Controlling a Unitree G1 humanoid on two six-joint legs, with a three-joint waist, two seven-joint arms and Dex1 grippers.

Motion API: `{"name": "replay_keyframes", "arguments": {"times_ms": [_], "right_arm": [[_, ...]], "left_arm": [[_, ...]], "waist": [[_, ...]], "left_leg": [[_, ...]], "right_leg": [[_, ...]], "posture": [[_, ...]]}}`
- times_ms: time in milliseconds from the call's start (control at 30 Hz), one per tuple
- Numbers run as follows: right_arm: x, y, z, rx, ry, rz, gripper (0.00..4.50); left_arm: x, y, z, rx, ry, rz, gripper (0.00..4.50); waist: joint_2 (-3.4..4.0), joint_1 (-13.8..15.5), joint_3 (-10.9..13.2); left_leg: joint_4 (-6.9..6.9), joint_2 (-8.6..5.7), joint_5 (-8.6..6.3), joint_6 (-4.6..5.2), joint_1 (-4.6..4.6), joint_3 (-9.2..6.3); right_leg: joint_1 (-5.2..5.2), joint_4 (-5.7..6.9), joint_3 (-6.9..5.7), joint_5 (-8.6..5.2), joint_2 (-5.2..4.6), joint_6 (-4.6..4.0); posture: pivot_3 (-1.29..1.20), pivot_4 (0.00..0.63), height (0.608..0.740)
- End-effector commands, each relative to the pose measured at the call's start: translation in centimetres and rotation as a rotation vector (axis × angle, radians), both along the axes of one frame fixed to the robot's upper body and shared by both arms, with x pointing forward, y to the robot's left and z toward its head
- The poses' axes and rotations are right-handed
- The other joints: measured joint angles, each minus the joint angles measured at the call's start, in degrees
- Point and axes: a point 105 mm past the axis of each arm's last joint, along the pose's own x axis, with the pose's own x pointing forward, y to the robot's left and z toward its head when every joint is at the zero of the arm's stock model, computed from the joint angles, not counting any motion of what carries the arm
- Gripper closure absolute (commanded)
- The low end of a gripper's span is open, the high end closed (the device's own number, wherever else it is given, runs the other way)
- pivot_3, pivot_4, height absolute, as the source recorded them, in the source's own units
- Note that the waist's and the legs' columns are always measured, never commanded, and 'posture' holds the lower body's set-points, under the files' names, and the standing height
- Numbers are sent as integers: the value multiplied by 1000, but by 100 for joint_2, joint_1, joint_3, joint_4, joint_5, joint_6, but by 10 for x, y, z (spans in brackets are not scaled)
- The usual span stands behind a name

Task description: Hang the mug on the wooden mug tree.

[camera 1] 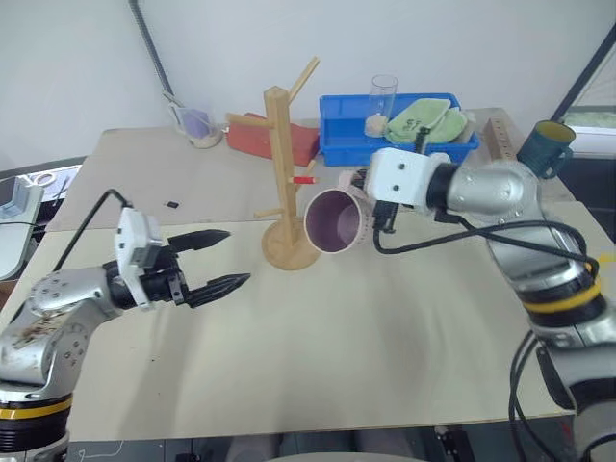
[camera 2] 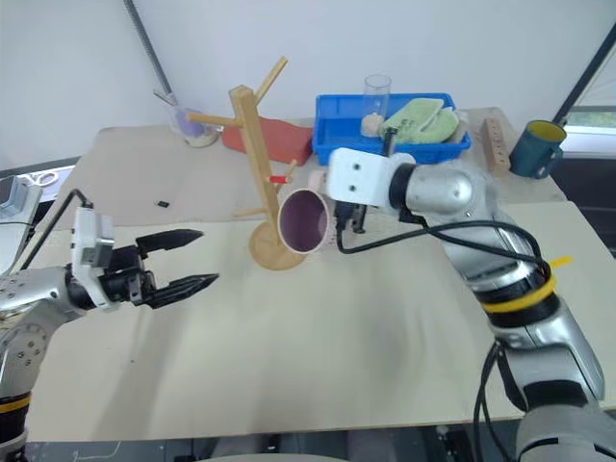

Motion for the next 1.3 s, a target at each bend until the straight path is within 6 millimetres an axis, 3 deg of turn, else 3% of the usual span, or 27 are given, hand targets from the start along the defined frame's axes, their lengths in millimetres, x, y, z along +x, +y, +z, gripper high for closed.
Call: {"name": "replay_keyframes", "arguments": {"times_ms": [33, 433, 933, 1233, 1300], "right_arm": [[2, 6, 10, -33, -41, 44, 4461], [11, 28, 23, -70, -72, 130, 4461], [19, 45, 15, -112, -36, 154, 4461], [13, 41, 31, -80, -64, 180, 1431], [8, 35, 36, -74, -69, 194, 1431]], "left_arm": [[-4, 2, 9, 2, -54, -1, 0], [-6, -15, 12, 9, -76, -4, 0], [-2, -23, 21, -19, -108, -9, 0], [5, -27, 30, -48, -117, 15, 0], [7, -26, 32, -44, -121, 39, 0]], "waist": [[4, 6, -2], [6, -36, -3], [7, -30, -4], [7, -22, -4], [7, -23, -4]], "left_leg": [[0, 0, 0, 0, 1, 0], [-9, 3, 0, 0, 18, 0], [-9, 4, 9, 15, 19, 0], [-9, 3, 18, 29, 18, -1], [-9, 3, 18, 29, 17, -2]], "right_leg": [[2, 1, 0, 0, 0, 0], [0, 15, 2, 9, 8, -11], [0, 20, 3, 11, 11, -12], [2, 22, 3, 15, 11, -6], [1, 22, 3, 15, 11, -5]], "posture": [[0, 150, 740], [0, 150, 740], [0, 150, 740], [0, 150, 740], [0, 150, 740]]}}
